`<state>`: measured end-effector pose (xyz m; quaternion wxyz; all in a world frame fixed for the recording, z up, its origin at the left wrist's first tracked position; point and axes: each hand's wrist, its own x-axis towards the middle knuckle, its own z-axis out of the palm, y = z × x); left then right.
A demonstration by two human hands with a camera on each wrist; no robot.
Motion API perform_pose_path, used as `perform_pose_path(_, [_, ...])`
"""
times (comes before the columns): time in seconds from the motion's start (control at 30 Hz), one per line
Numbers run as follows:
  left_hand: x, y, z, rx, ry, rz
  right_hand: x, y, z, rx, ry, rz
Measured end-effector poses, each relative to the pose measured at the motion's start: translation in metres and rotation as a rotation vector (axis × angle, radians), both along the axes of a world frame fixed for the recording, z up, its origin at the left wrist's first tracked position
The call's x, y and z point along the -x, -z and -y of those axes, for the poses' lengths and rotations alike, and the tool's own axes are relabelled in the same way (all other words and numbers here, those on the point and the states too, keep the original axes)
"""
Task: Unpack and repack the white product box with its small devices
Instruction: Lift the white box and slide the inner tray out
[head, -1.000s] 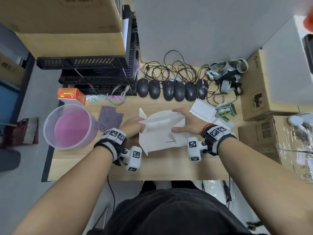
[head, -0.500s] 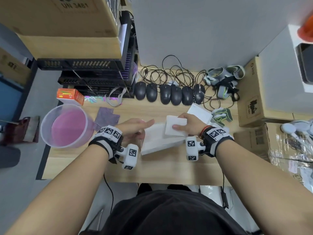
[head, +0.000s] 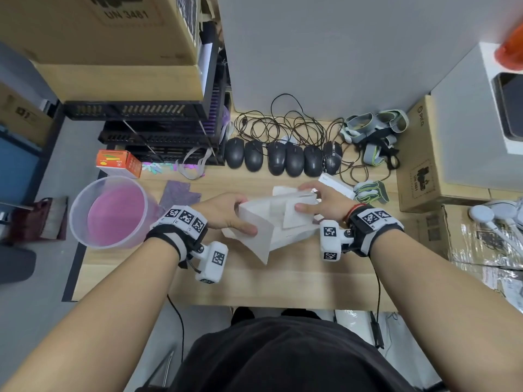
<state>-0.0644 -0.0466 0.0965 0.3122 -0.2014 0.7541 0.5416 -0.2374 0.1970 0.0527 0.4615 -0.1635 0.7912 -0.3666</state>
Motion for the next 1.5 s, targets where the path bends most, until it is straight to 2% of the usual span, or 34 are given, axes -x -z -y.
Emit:
perform_pose_path(0.07, [0.002,-0.006,-0.002,-0.049,-0.078,-0.041,0.000,0.000,0.001,-0.081,-0.050,-0.026])
perform_pose_path(0.17, [0.000,-0.006,0.002,-0.173,-0.299,-0.059,0.000,-0.001,0.000,-0.238,-0.164,-0.008])
perform_pose_path(0.23, [0.000,-0.005,0.005,-0.230,-0.429,-0.053,0.002,-0.003,-0.003,-0.288,-0.218,0.112])
perform_pose_path(0.33, [0.003,-0.007,0.003,-0.243,-0.504,-0.044,-0.001,-0.006,-0.005,-0.249,-0.159,0.289])
perform_pose_path(0.43, [0.004,-0.004,0.003,-0.226,-0.536,-0.035,0.001,-0.004,-0.002,-0.271,-0.260,0.180])
perform_pose_path(0.63, [0.006,0.017,0.004,0.067,-0.440,-0.033,0.004,0.001,-0.004,-0.200,-0.154,0.204])
perform_pose_path(0.77, [0.010,0.020,-0.002,0.202,-0.216,-0.042,-0.002,0.002,0.001,-0.130,-0.036,0.149])
perform_pose_path(0.87, [0.012,0.014,-0.007,0.167,-0.126,-0.027,-0.008,-0.004,0.005,0.005,0.150,0.180])
perform_pose_path(0.97, [0.013,0.012,-0.008,0.092,-0.155,-0.036,-0.012,-0.017,0.008,0.151,0.353,0.228])
perform_pose_path(1.17, [0.013,0.001,-0.018,-0.145,-0.253,-0.076,-0.023,-0.028,0.016,0.155,0.383,0.230])
perform_pose_path(1.33, [0.016,-0.002,-0.024,-0.256,-0.339,-0.128,-0.033,-0.023,0.029,0.352,0.775,0.346])
perform_pose_path(1.5, [0.019,-0.006,-0.029,-0.186,-0.183,-0.128,-0.045,-0.031,0.043,0.328,0.666,0.322])
